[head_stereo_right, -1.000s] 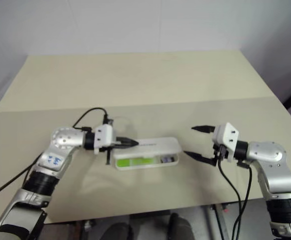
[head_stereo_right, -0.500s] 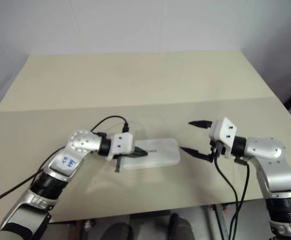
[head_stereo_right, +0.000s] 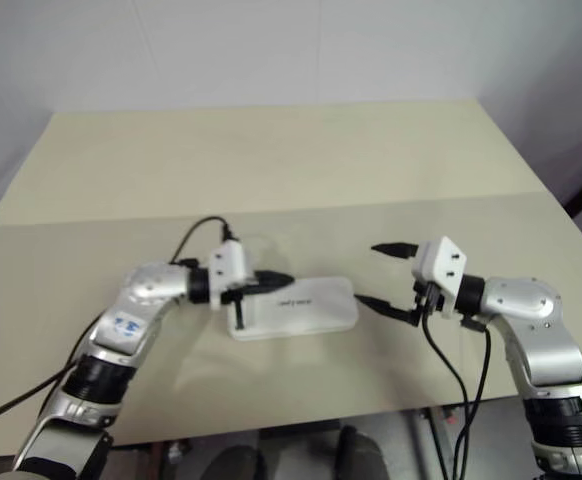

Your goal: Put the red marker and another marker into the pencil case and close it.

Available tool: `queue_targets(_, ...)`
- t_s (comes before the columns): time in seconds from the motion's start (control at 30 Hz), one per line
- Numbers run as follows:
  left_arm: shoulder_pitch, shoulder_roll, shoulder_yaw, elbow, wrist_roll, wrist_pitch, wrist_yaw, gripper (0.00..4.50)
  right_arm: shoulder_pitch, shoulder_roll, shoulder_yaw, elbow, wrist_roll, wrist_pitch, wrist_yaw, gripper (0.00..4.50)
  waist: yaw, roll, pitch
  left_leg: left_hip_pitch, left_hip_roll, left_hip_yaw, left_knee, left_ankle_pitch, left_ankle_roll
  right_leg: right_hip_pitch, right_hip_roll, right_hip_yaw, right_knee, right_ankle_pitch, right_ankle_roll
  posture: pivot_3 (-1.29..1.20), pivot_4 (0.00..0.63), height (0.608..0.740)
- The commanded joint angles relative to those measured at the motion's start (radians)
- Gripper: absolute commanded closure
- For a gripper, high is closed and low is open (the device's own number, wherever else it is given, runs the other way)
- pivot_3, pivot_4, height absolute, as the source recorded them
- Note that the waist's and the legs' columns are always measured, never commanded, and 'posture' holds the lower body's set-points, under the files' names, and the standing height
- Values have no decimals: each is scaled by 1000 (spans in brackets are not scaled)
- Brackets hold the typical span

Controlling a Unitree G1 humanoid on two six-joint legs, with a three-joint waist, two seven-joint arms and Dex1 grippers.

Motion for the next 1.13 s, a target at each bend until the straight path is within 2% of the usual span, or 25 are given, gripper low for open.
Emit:
queue_targets(0.03,48,22,97,-37,-86,-22,0,4459,-25,4,-2,20,5,-25,13,0,1,0,0,0,0,0,0,0,0,0,0,0,0,0,0,0,150,740)
queue_targets(0.13,126,52,180,-81,-182,-6,-32,4459,-41,3,0,63,1,-41,27,0,-2,0,0,0,0,0,0,0,0,0,0,0,0,0,0,0,150,740)
queue_targets(0.23,215,95,241,-104,-232,-9,-66,3874,-50,5,-9,101,3,-49,26,0,0,0,0,0,0,0,0,0,0,0,0,0,0,0,0,0,150,740)
queue_targets(0.4,325,124,295,-114,-253,-57,-74,2208,-57,11,-35,175,5,-78,15,0,3,0,0,0,0,0,0,0,0,0,0,0,0,0,0,0,150,740)
queue_targets(0.6,340,100,308,-110,-243,-93,-21,126,-44,12,-32,195,5,-94,18,0,0,0,0,0,1,0,0,0,0,0,0,0,0,0,0,0,150,740)
queue_targets(0.87,283,91,254,-120,-211,-101,9,57,-45,-34,-53,199,13,-80,39,0,1,0,0,0,0,0,0,0,0,0,0,0,0,0,-1,0,150,740)
queue_targets(1.13,356,107,270,-202,-212,-85,62,57,-32,-4,-31,168,13,-87,25,0,-4,0,0,0,1,1,-1,0,0,0,0,0,0,0,-1,0,150,740)
